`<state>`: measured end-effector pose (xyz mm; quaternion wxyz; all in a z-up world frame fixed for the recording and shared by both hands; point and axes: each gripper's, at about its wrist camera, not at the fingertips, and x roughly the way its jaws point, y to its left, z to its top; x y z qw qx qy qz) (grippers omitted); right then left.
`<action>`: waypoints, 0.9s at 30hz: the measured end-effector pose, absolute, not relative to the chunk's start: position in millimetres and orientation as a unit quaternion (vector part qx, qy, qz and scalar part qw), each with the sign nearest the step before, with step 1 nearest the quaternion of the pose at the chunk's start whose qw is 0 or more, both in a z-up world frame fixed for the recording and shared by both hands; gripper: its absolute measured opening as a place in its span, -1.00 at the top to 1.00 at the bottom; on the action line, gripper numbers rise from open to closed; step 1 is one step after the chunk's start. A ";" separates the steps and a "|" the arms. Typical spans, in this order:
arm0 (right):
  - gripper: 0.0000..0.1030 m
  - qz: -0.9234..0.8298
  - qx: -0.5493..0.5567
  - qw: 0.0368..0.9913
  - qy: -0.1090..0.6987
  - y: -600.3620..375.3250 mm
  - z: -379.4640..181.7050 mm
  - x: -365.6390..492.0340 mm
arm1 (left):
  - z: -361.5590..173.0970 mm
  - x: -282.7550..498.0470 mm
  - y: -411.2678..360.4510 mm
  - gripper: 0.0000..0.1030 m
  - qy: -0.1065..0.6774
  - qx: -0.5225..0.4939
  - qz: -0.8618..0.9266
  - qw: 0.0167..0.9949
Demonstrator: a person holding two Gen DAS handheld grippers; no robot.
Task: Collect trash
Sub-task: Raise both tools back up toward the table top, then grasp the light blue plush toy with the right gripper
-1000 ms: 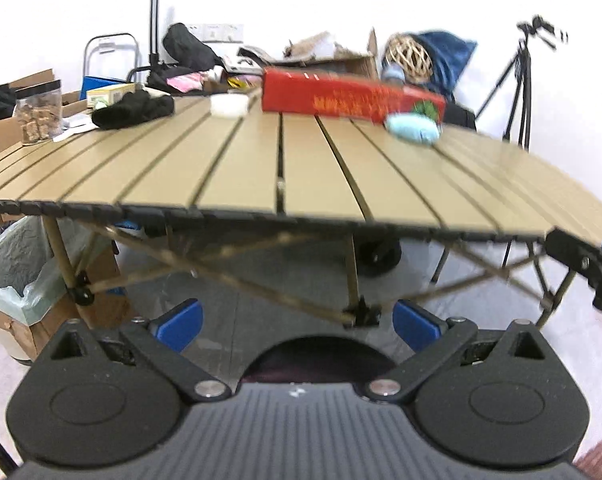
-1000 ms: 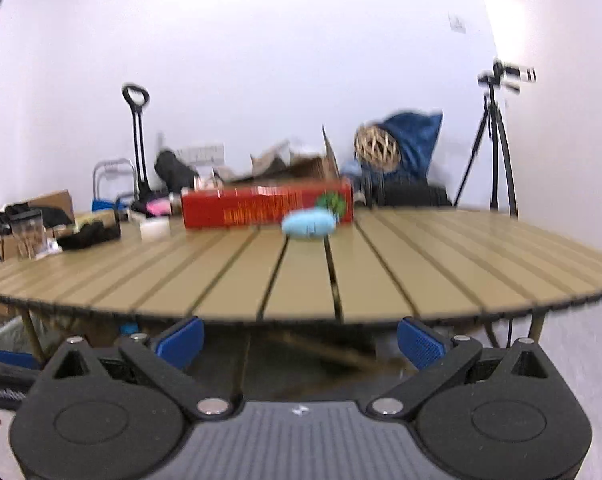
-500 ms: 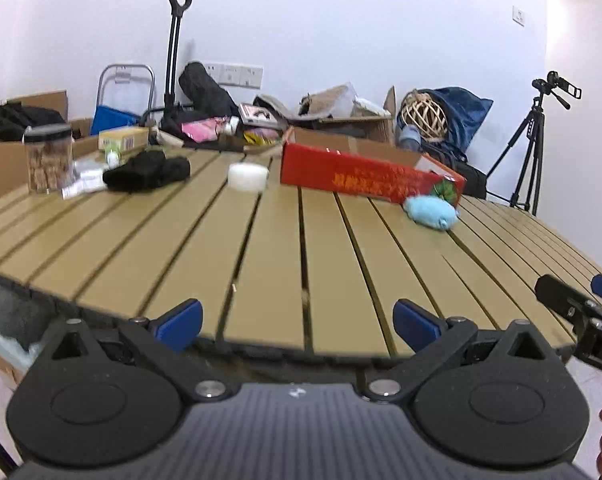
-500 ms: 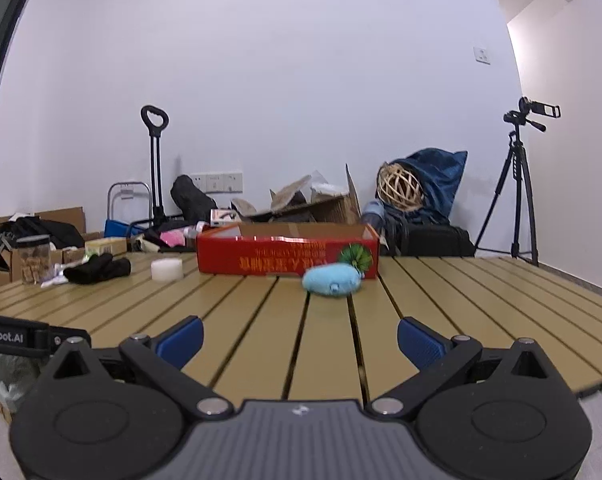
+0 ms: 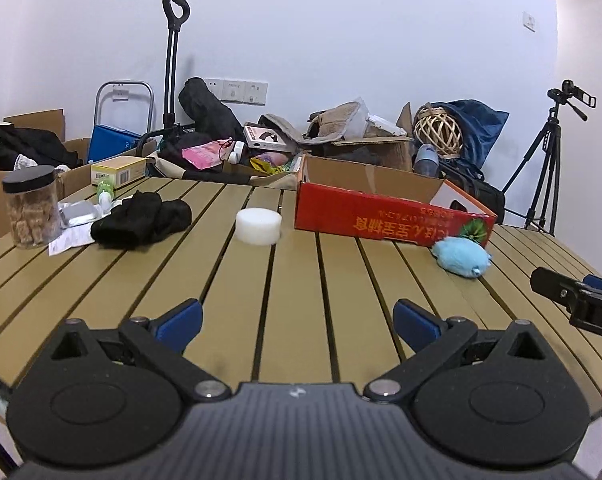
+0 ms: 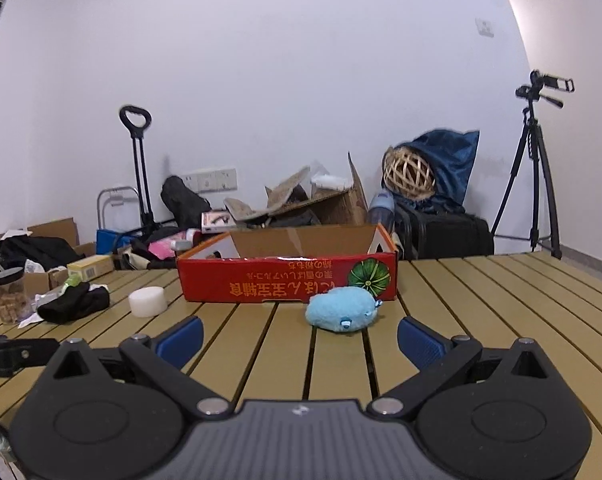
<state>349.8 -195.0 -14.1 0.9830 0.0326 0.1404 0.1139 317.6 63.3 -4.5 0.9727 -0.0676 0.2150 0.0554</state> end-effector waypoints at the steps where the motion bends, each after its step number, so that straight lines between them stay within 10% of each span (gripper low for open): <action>1: -1.00 0.111 0.030 0.982 0.152 -193.8 -12.5 358.6 | -3.1 323.3 65.3 -1.00 0.217 -0.066 0.056 0.972; 27: -1.00 0.062 -0.007 0.932 0.357 -168.4 -27.5 574.4 | 13.7 487.1 106.9 -1.00 0.299 -0.064 0.107 0.946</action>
